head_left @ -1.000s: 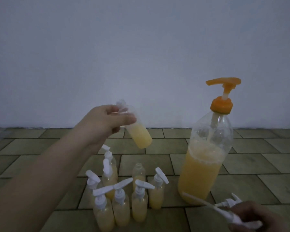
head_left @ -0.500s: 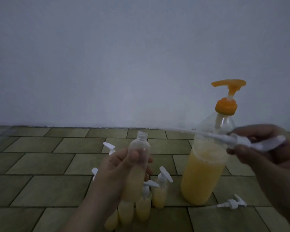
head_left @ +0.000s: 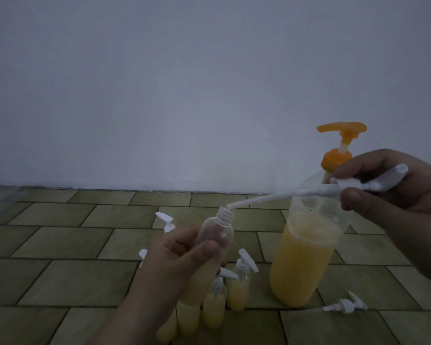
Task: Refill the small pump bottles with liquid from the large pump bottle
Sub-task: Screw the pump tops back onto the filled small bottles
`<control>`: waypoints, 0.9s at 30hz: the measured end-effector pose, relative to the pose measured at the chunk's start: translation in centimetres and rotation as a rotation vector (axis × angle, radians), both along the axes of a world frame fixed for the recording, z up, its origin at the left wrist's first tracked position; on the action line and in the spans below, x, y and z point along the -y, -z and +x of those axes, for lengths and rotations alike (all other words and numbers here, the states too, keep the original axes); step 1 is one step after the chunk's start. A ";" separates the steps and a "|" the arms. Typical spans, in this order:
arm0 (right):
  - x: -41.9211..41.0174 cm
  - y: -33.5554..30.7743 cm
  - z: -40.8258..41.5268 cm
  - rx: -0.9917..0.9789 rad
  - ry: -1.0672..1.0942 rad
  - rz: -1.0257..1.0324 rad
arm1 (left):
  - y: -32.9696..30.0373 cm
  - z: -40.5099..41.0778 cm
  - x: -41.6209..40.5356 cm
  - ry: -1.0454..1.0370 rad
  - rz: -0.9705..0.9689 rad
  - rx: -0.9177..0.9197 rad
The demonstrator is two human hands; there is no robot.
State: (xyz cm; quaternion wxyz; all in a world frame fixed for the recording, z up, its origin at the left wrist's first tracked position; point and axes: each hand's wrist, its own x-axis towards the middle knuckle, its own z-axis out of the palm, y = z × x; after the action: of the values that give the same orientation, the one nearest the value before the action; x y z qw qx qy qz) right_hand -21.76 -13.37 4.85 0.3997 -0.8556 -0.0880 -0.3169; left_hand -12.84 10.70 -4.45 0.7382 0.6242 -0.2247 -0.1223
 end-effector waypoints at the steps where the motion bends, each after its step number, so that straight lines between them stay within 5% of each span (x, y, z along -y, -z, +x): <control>1: 0.0 -0.3 0.0 -0.022 -0.008 -0.044 | -0.1 0.0 0.0 0.006 0.010 0.002; 6: -0.4 -1.8 0.7 -0.120 -0.071 -0.163 | -0.5 -0.4 0.4 0.010 0.097 0.049; 10: -2.9 -1.4 2.6 -0.184 -0.256 0.097 | -1.6 -1.1 1.8 0.107 0.084 0.065; 14: -5.6 1.8 4.5 -0.206 -0.165 0.182 | -1.7 -1.9 2.5 0.127 0.017 -0.007; 21: -4.7 2.8 5.2 -0.479 -0.473 0.784 | -1.3 -2.0 2.6 0.173 -0.135 -0.178; 27: -5.8 3.6 5.2 -0.466 -0.497 0.925 | -1.4 -2.5 3.2 0.191 -0.195 -0.221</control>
State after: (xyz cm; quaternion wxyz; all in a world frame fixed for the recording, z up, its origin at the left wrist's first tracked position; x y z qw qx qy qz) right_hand -16.58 -7.53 1.23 0.8038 -0.5926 -0.0483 -0.0218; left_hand -15.32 7.52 -3.05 0.8004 0.5082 -0.2114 -0.2374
